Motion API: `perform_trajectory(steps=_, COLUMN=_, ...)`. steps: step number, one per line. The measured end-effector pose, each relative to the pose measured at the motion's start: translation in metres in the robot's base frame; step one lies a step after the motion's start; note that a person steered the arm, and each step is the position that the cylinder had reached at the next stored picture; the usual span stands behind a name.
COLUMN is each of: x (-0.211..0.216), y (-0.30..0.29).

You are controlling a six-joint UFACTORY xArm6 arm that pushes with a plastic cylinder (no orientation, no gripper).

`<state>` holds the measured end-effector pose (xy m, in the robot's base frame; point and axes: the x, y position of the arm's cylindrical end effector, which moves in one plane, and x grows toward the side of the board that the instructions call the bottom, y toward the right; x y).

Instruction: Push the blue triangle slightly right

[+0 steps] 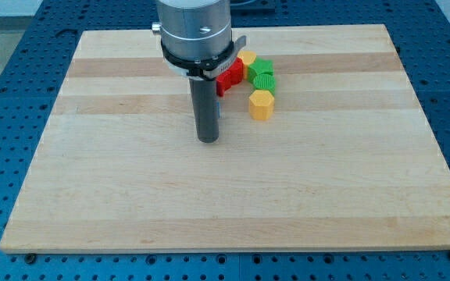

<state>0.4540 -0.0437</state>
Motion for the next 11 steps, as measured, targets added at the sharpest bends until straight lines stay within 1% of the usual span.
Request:
perform_trajectory(steps=3, x=0.004, y=-0.005)
perform_trajectory(steps=5, x=0.002, y=-0.041)
perform_trajectory(steps=6, x=-0.003, y=-0.043)
perform_trajectory(steps=9, x=-0.036, y=-0.032)
perform_trajectory(steps=10, x=-0.038, y=-0.022)
perform_trajectory(steps=11, x=-0.032, y=-0.026)
